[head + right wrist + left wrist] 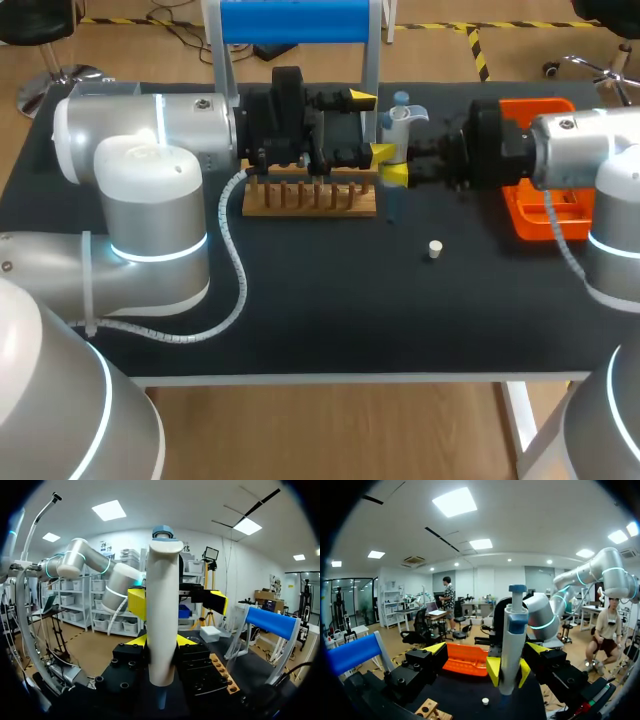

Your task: Invert the test tube, pick up the pipette, mount the tip to pipette, aspirate from beaker and dispense into the tube, eject the tip, return the pipette, and cap with the stopper.

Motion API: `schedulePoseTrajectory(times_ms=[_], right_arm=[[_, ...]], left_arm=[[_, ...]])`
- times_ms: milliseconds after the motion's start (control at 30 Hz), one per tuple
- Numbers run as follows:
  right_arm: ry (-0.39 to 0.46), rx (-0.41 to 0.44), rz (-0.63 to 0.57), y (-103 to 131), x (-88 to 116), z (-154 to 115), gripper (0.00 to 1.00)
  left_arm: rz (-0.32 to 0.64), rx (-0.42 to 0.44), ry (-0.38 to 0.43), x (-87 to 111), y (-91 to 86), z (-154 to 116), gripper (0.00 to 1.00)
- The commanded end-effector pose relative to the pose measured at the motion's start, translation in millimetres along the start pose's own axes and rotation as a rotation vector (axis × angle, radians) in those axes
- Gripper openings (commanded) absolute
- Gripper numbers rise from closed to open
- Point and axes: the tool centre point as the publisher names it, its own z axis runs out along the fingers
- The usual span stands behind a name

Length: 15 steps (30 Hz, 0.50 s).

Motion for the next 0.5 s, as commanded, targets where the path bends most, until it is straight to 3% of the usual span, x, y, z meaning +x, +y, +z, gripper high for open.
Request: schedulePoseTrajectory(times_ms=[33,500], right_arm=[[-0.021,-0.008,0.006,-2,-6,3,0.00],[-0.043,-0.011,0.008,0,-23,4,0.00]], left_arm=[[0.001,0.002,-0.002,0.2,0.7,1,1.00],[0.001,0.002,-0.002,0.2,0.7,1,1.00]])
